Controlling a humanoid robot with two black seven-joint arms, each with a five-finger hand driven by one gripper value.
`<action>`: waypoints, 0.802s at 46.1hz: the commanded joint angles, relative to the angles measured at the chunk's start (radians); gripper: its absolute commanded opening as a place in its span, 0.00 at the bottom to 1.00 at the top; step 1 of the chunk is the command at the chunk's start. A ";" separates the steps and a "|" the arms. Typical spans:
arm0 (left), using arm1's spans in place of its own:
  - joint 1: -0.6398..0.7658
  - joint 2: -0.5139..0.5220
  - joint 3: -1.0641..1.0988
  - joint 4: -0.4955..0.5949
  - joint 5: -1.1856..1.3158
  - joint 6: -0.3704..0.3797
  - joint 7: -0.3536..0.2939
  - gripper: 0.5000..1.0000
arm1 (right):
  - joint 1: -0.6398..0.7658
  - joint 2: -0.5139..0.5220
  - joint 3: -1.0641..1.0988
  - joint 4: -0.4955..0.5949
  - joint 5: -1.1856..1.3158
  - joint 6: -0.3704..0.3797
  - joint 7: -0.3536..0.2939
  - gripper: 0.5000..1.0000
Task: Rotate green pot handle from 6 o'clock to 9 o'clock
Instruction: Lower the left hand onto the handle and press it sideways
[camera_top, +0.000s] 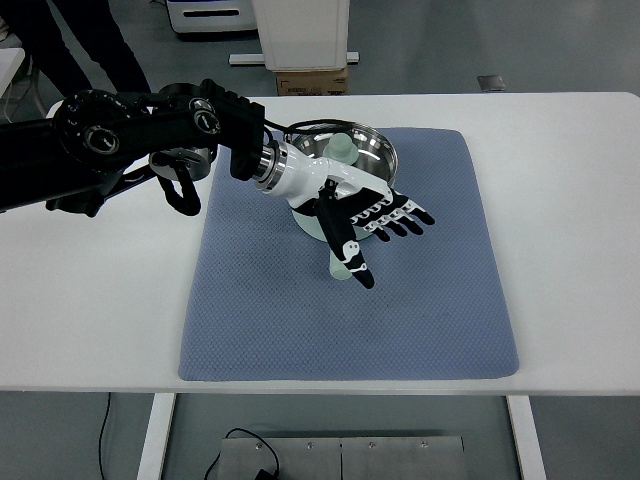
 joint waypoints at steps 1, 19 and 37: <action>0.000 0.000 0.020 0.000 0.000 0.000 0.011 1.00 | 0.000 0.000 0.000 0.000 0.000 0.000 0.000 1.00; 0.002 0.011 0.089 -0.001 0.002 0.000 0.012 1.00 | 0.000 0.000 0.000 0.000 0.000 0.000 0.000 1.00; -0.032 0.044 0.128 -0.011 0.029 0.000 0.020 1.00 | 0.000 0.000 0.000 0.000 0.000 0.000 0.000 1.00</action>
